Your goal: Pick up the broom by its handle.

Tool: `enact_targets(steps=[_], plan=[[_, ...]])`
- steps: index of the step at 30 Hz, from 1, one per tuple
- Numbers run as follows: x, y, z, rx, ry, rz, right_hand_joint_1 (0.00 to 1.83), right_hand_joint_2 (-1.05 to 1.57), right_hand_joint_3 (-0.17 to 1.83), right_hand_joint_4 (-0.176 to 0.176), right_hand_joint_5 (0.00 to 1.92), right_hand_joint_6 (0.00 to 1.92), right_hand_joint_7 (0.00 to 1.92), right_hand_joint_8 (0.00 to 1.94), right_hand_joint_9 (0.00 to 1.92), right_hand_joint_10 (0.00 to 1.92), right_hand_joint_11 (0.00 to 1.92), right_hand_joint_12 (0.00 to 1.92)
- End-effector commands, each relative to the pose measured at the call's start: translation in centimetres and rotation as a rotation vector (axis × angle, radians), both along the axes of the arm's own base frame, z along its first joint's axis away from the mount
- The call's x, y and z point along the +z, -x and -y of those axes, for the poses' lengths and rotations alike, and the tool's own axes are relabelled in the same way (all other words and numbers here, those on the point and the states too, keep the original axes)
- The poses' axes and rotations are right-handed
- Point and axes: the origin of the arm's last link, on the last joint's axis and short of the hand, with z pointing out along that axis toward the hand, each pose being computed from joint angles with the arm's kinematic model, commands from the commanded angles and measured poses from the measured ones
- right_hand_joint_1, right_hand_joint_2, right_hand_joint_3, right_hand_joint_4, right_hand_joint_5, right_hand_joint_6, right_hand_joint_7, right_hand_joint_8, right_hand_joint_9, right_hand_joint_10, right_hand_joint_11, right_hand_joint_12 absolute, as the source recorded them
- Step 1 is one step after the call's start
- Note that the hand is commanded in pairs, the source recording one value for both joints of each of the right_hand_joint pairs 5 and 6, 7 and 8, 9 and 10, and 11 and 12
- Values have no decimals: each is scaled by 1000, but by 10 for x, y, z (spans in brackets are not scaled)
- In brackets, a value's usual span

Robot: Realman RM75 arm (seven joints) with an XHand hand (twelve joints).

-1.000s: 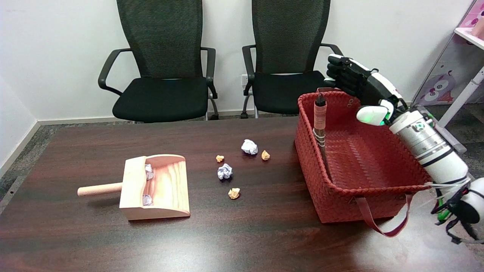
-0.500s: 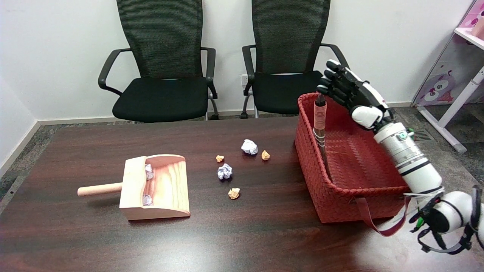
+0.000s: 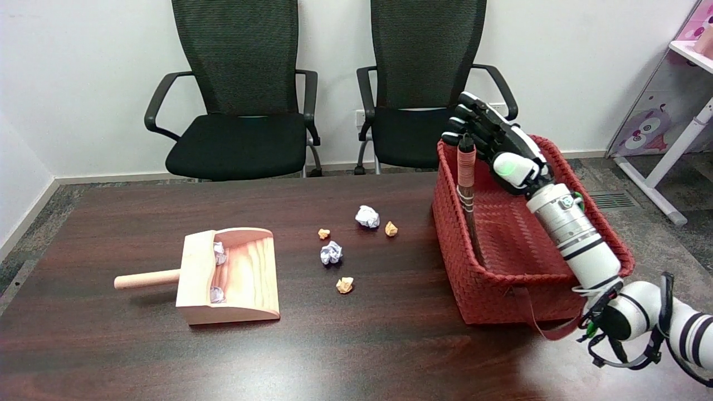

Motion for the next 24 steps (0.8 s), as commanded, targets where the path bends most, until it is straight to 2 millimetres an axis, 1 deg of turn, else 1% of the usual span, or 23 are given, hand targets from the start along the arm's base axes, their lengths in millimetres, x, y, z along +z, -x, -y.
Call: enact_targets(steps=[1, 2, 3, 4, 6, 8, 9, 10, 12, 17, 24], plan=[[-19, 7, 11, -3, -42, 37, 795, -273, 735, 67, 192, 192, 192, 192, 309, 309, 472, 472], [-20, 7, 11, -1, -44, 32, 794, -268, 732, 65, 191, 191, 191, 191, 310, 310, 479, 479], [-20, 7, 10, 1, -45, 23, 794, -244, 715, 50, 190, 190, 190, 190, 327, 327, 511, 511], [-21, 7, 10, 1, -48, 17, 795, -200, 687, 24, 189, 189, 189, 189, 350, 350, 574, 574], [-21, 7, 10, 4, -53, 3, 808, -94, 643, -44, 194, 194, 194, 194, 400, 400, 692, 692], [-21, 8, 8, -4, -56, -10, 837, -22, 628, -114, 202, 202, 202, 202, 442, 442, 737, 737], [-21, 8, 8, -9, -58, -12, 870, 18, 625, -154, 207, 207, 207, 207, 461, 461, 744, 744], [-20, 7, 7, -10, -59, -14, 867, 34, 631, -168, 211, 211, 211, 211, 465, 465, 740, 740], [-18, 8, 5, -19, -61, -18, 847, 81, 640, -176, 224, 224, 224, 224, 472, 472, 731, 731], [-19, 7, 3, -47, -79, -26, 870, 133, 710, -176, 245, 245, 245, 245, 485, 485, 724, 724], [-21, 9, 3, -65, -85, -32, 875, 150, 736, -176, 257, 257, 257, 257, 487, 487, 722, 722]])
